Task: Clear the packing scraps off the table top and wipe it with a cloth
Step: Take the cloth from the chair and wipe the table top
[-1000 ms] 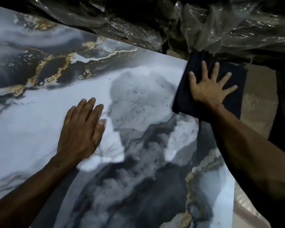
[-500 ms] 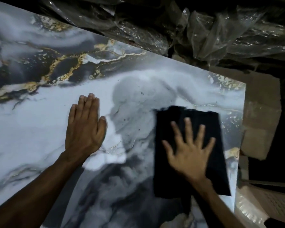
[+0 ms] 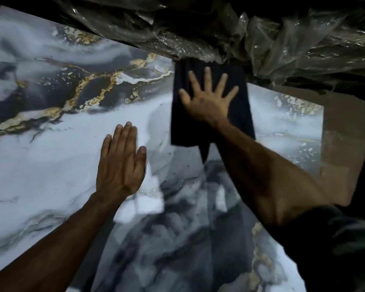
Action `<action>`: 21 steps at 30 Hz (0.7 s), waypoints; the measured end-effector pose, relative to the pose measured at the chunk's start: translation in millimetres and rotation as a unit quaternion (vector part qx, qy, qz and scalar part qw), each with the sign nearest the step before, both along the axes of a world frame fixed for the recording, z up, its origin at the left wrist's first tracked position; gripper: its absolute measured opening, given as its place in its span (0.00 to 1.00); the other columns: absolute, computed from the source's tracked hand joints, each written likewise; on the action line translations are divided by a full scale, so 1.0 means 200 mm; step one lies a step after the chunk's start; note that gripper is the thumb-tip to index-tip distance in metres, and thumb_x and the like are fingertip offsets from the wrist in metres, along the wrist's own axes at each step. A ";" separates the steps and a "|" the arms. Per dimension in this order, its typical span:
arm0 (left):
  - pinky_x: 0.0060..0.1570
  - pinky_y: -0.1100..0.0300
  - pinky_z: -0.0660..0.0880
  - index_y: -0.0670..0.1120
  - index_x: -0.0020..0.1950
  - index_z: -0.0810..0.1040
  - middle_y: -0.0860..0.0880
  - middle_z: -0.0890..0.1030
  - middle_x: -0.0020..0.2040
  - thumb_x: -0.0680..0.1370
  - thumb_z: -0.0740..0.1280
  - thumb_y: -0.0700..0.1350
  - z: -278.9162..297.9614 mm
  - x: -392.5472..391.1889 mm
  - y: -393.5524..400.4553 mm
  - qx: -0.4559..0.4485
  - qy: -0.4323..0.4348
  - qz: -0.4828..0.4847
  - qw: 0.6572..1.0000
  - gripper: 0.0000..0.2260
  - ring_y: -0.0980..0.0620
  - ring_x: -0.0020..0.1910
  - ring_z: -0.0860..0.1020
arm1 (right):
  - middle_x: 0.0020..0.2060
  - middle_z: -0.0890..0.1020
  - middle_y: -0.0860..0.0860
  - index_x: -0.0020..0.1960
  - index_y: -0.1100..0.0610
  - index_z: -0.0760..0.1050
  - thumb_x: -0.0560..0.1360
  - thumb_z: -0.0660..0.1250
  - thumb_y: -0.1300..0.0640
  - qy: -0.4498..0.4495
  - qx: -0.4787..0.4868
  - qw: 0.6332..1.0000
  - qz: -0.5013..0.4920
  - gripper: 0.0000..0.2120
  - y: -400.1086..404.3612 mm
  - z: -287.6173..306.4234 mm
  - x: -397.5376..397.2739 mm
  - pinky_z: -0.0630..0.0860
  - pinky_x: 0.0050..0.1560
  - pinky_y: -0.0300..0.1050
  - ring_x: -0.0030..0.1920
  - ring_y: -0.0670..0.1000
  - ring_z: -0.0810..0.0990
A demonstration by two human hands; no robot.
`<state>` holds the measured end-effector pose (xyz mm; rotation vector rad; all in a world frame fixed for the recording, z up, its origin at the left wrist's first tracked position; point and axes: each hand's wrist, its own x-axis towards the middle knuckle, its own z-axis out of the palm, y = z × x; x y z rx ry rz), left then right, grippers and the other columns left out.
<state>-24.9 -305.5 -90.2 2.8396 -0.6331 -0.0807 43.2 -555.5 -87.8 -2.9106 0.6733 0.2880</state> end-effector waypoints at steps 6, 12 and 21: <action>0.76 0.46 0.53 0.40 0.77 0.61 0.42 0.62 0.77 0.83 0.39 0.56 -0.01 -0.01 0.01 -0.015 -0.013 0.012 1.000 0.30 0.44 0.78 0.57 | 0.80 0.54 0.50 0.77 0.37 0.55 0.76 0.49 0.31 -0.051 -0.007 0.995 0.087 0.30 0.43 -0.01 -0.67 0.47 0.69 0.76 0.78 0.66 0.50; 0.77 0.47 0.46 0.43 0.78 0.58 0.44 0.57 0.79 0.81 0.37 0.59 0.00 -0.01 0.02 -0.043 0.019 0.004 0.999 0.32 0.45 0.79 0.52 | 0.79 0.57 0.49 0.77 0.39 0.56 0.74 0.47 0.31 0.031 -0.047 0.995 -0.079 0.33 0.23 0.02 -1.43 0.53 0.69 0.77 0.76 0.67 0.55; 0.77 0.48 0.42 0.43 0.79 0.52 0.45 0.53 0.80 0.79 0.37 0.59 -0.03 -0.01 0.02 -0.059 0.031 0.007 0.998 0.33 0.47 0.79 0.48 | 0.80 0.44 0.49 0.78 0.37 0.44 0.78 0.44 0.32 0.014 -0.005 0.993 -0.114 0.30 0.48 0.01 -0.85 0.39 0.69 0.77 0.77 0.67 0.40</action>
